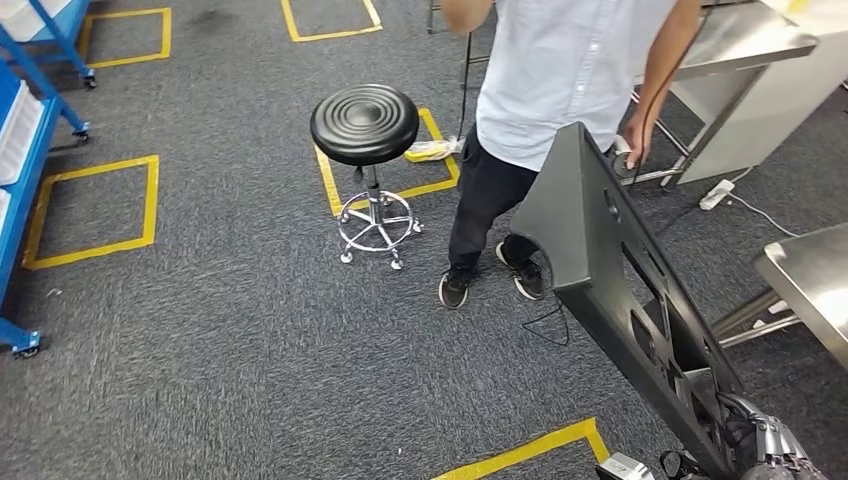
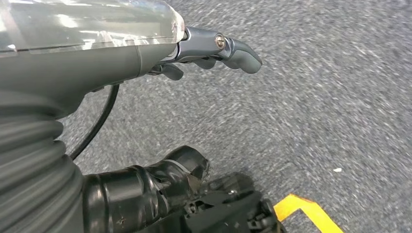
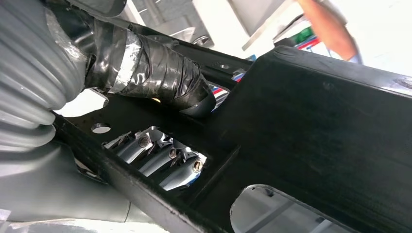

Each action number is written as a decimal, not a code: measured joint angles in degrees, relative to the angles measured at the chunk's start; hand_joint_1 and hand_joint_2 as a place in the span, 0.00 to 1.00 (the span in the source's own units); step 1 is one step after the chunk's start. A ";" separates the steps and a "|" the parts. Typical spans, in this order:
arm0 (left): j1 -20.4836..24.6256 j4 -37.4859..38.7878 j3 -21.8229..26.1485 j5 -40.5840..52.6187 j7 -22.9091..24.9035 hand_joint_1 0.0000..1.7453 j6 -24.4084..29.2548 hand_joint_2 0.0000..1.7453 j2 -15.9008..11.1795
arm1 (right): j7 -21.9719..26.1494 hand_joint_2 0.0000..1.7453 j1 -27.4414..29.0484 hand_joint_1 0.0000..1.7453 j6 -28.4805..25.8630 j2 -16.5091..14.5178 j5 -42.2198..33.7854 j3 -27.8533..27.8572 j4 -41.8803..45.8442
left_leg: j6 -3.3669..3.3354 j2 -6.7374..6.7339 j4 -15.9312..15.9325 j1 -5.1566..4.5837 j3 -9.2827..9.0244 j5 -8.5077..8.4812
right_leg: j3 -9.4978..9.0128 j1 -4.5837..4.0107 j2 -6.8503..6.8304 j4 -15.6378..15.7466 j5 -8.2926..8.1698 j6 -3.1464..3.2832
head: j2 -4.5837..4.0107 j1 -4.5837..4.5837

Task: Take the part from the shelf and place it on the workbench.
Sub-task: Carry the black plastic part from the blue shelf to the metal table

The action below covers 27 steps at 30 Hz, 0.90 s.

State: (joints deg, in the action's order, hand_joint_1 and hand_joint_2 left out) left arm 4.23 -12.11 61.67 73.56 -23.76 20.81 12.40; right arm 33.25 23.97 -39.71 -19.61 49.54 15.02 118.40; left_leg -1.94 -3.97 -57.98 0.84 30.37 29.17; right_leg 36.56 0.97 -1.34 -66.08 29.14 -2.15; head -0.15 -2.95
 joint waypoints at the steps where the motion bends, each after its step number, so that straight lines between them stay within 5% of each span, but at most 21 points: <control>1: 0.02 0.00 0.01 0.01 0.00 0.00 -0.01 1.00 0.02 | -0.02 1.00 -0.02 1.00 0.00 0.00 0.05 0.01 0.01 | 0.27 -0.47 -0.09 -0.12 -0.24 0.25 | -1.81 -0.26 -1.10 3.43 -1.13 0.31 | 0.00 0.00; 3: 0.11 0.00 0.00 0.01 0.00 0.00 -0.02 1.00 0.02 | -0.10 1.00 -0.01 1.00 0.00 0.01 0.11 0.04 0.02 | 0.88 -1.33 -0.08 -0.36 -0.67 0.59 | -3.37 -0.80 -2.23 6.66 -1.56 1.04 | 0.00 0.03; 5: 0.29 0.00 0.01 0.04 0.00 0.00 -0.03 1.00 0.03 | -0.19 1.00 0.16 1.00 0.00 0.02 0.16 0.16 0.04 | 1.48 -2.15 0.18 -0.46 -1.11 0.78 | -3.35 -0.79 -1.07 6.93 -1.67 1.76 | 0.00 0.05; 7: 0.37 0.00 0.01 0.13 -0.01 0.00 -0.04 1.00 0.02 | -0.25 1.00 0.28 1.00 -0.01 0.02 0.18 0.32 0.11 | 2.04 -0.75 -1.08 -0.37 -0.94 2.05 | -3.64 -0.41 0.04 7.52 -1.98 2.47 | 0.00 0.06; 9: 0.28 0.00 0.00 0.16 -0.02 0.00 -0.06 1.00 -0.01 | -0.31 1.00 0.30 1.00 -0.01 0.02 0.28 0.38 0.16 | 2.33 2.06 -6.70 -0.20 1.52 5.38 | -3.74 -0.23 1.13 7.80 -2.18 3.02 | 0.00 0.09; 11: 0.09 0.00 0.01 0.10 -0.03 0.00 -0.09 1.00 -0.01 | -0.41 1.00 0.32 1.00 0.00 0.04 0.51 0.40 0.15 | 2.42 3.24 -14.00 -0.17 5.17 8.27 | -3.61 -0.30 2.48 7.65 -2.18 3.24 | 0.00 0.10; 12: -0.01 0.00 0.01 0.06 -0.04 0.00 -0.10 1.00 -0.01 | -0.49 1.00 0.36 1.00 0.00 0.05 0.63 0.42 0.15 | 2.43 3.38 -15.74 -0.17 6.19 8.27 | -3.60 -0.33 3.24 7.55 -2.16 3.27 | 0.00 0.10; 14: -0.10 0.00 0.01 -0.01 -0.12 0.00 -0.12 1.00 -0.02 | -0.68 1.00 0.40 1.00 0.00 0.09 0.78 0.45 0.15 | 2.27 3.73 -12.72 -0.14 5.30 5.01 | -3.66 -0.32 4.78 7.31 -2.04 3.21 | 0.00 0.10; 16: -0.11 0.00 0.02 -0.01 -0.24 0.00 -0.20 1.00 -0.05 | -0.81 1.00 0.40 1.00 0.00 0.12 0.81 0.48 0.15 | 1.89 6.07 -5.12 -0.03 2.37 1.07 | -3.57 -0.37 6.14 6.87 -1.82 2.91 | 0.00 0.09; 18: -0.04 0.00 0.04 -0.01 -0.32 0.00 -0.32 1.00 -0.07 | -0.85 1.00 0.42 1.00 0.00 0.15 0.81 0.51 0.15 | 1.53 8.08 -1.14 -0.04 0.81 -0.15 | -3.13 -0.34 7.31 6.52 -1.78 2.31 | 0.00 0.09; 20: 0.13 0.00 0.04 0.00 -0.34 0.00 -0.41 1.00 -0.05 | -0.84 1.00 0.57 1.00 -0.01 0.16 0.83 0.55 0.16 | 1.08 7.48 -0.81 -0.11 0.62 -0.16 | -2.75 -0.22 8.34 6.61 -2.02 1.58 | 0.00 0.10; 23: 0.17 0.00 0.05 0.00 -0.38 0.00 -0.46 1.00 0.02 | -0.85 1.00 0.75 1.00 -0.02 0.21 0.84 0.66 0.17 | -0.08 5.44 0.14 0.17 0.29 -0.73 | -1.46 -0.28 5.11 3.98 -0.30 0.72 | 0.00 0.01; 25: 0.03 0.00 0.05 0.01 -0.39 0.00 -0.49 1.00 0.02 | -0.84 1.00 0.67 1.00 -0.02 0.25 0.84 0.69 0.16 | -0.48 3.95 0.34 0.13 0.20 -0.72 | 1.69 -0.18 2.36 -2.53 3.16 0.25 | 0.00 -0.06; 27: -0.08 0.00 0.07 0.01 -0.39 0.00 -0.51 1.00 -0.01 | -0.85 1.00 0.72 1.00 -0.01 0.28 0.84 0.74 0.13 | -0.52 2.37 0.29 0.09 0.15 -0.52 | 4.39 0.11 1.89 -7.88 4.76 -0.15 | 0.00 -0.06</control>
State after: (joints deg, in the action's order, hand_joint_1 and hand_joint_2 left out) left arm 4.16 -12.11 61.73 73.57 -24.15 20.30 12.39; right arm 32.40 24.69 -39.72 -19.32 50.38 15.76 118.52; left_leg -2.46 -1.61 -57.69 0.93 30.51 28.65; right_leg 40.96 1.08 0.55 -73.96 33.90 -2.30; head -0.15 -3.01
